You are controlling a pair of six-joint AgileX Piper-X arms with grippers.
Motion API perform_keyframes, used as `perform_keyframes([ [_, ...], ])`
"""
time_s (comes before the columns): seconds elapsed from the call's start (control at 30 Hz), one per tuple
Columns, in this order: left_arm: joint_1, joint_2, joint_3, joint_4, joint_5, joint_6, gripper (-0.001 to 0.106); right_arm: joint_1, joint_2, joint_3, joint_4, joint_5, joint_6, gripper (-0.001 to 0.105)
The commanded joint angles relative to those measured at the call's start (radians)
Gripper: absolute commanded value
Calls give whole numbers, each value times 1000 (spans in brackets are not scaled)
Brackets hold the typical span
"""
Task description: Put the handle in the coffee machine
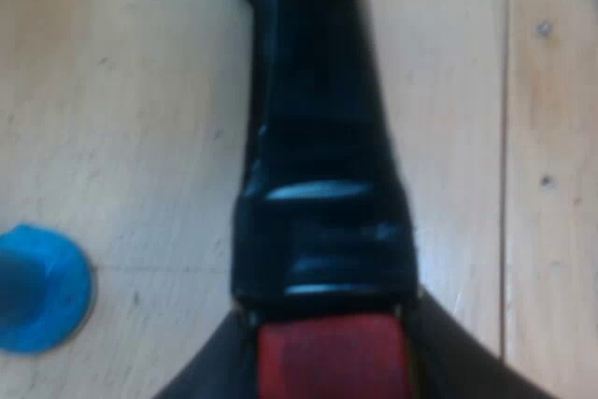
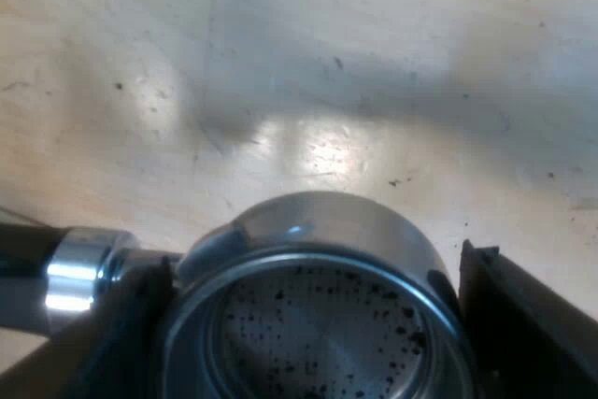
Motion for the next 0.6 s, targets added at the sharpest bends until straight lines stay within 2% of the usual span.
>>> perform_keyframes([
  [0.03, -2, -3, -2, 2, 13, 26, 0, 0, -13, -16, -7, -23, -25, 0],
  [0.2, -2, -3, -2, 18, 13, 36, 0, 0, -13, -16, -7, 0, -25, 0],
  [0.23, -2, -3, -2, 19, 13, 36, 0, 0, -13, -16, -7, 0, -25, 1],
  [0.3, -2, -3, -2, 20, 13, 36, 0, 0, -13, -16, -7, 0, -25, 11],
  [0.37, -2, -3, -2, 21, 13, 36, 0, 0, -13, -16, -7, 0, -25, 31],
  [0.4, -2, -3, -2, 21, 13, 36, 0, 0, -13, -16, -7, 0, -25, 36],
  [0.47, -2, -3, -2, 21, 13, 32, 0, 0, -13, -16, -9, 0, -28, 64],
  [0.53, -2, -3, -2, 21, 13, 29, 0, 0, -13, -16, -13, 0, -42, 80],
  [0.6, -2, -3, -2, 21, 13, 30, 0, 0, -13, -16, -21, 0, -61, 89],
])
